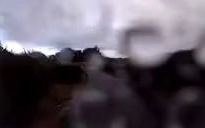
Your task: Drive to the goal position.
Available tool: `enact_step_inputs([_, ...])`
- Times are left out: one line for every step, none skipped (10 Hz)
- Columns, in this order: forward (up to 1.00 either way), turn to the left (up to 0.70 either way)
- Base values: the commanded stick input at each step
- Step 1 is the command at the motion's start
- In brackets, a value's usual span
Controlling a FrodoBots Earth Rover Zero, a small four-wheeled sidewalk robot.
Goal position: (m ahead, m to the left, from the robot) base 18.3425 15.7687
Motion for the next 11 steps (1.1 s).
enact_step_inputs([0.7, 0.0])
enact_step_inputs([0.7, 0.0])
enact_step_inputs([0.7, 0.0])
enact_step_inputs([0.7, 0.0])
enact_step_inputs([0.7, 0.0])
enact_step_inputs([0.7, 0.0])
enact_step_inputs([0.7, 0.0])
enact_step_inputs([0.7, 0.0])
enact_step_inputs([0.7, 0.0])
enact_step_inputs([0.7, 0.0])
enact_step_inputs([0.7, 0.14])
